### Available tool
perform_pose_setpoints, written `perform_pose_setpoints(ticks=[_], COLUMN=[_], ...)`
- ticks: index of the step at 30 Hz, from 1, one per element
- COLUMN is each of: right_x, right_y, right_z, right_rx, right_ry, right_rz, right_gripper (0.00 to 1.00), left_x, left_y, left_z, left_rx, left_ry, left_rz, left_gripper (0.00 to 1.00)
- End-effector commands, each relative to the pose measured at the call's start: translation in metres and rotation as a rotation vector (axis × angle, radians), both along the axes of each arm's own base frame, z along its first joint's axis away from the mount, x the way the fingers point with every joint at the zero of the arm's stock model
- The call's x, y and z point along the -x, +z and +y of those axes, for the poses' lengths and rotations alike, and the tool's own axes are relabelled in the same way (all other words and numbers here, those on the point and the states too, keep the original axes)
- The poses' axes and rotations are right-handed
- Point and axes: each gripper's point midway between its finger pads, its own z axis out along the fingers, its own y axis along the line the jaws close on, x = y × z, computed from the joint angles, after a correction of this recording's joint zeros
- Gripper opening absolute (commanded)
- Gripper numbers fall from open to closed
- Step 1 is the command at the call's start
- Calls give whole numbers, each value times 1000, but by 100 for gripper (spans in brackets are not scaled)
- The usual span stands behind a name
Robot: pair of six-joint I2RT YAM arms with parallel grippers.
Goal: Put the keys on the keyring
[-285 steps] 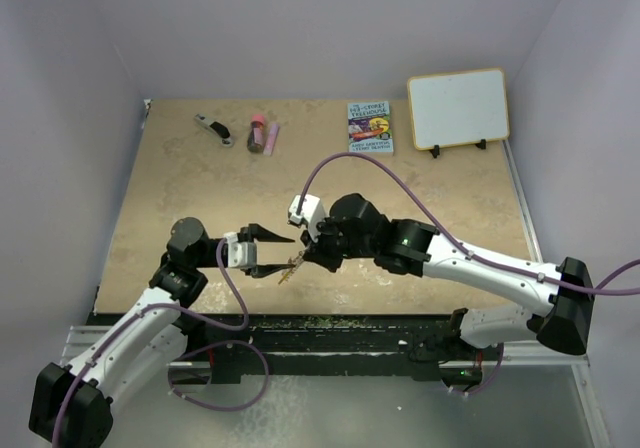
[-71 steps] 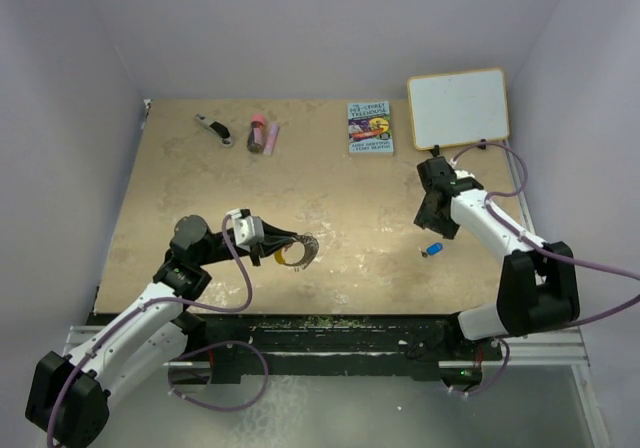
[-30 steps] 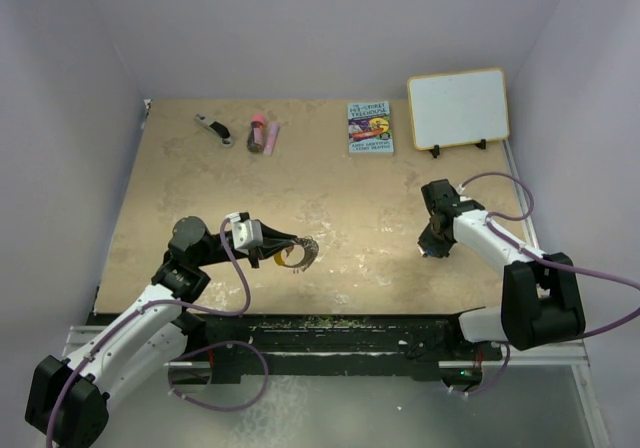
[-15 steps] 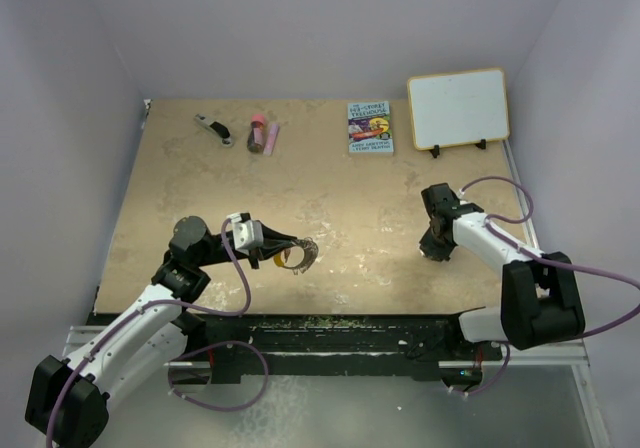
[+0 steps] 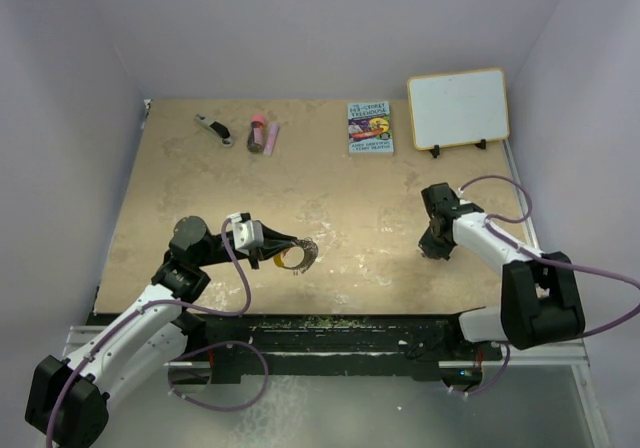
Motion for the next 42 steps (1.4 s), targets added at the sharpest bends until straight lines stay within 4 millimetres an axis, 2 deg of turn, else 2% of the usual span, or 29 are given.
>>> perform_pose_setpoints(ticks=[1,6,8,12,15,19,22,25,30,32,36,42], right_x=[-21,-36,-32,-16,-4,12,26,41,52,53,51,53], right_y=[33,97,120,152,172,195,218,245,273,293,297,306], right_z=[16,82,107,145,166,181,200,220,243,250,259,287], right_rx=[-46,-171,-185,-231,-304,-395,-500,-623,-735,-764,-780,-853], right_ry=[113,413,558,781,897,987,1073,1160,1237,1253,1254,1266], right_rz=[-121,-300,-339,-395,-460,-533,-602,-680,-772,-822,-818,-844], right_gripper=[0,0,0,0,0,0,0,0,0,0,0,0], left_x=[-5,-17,-27,-45,-61,-83,-79,-61,-38,-33,-28,-27], left_y=[22,17,17,24,37,51,59,64,67,67,72,73], left_z=[-1,1,3,7,12,24,19,8,-2,-4,-5,-4], left_rx=[35,9,-6,-19,-22,-44,-49,-21,18,21,30,31], left_ry=[8,51,95,171,240,337,279,166,25,-6,-29,-25], left_rz=[-81,-66,-73,-105,-171,-257,-300,-298,-276,-269,-269,-269], left_gripper=[4,4,4,4,4,4,4,4,4,4,4,4])
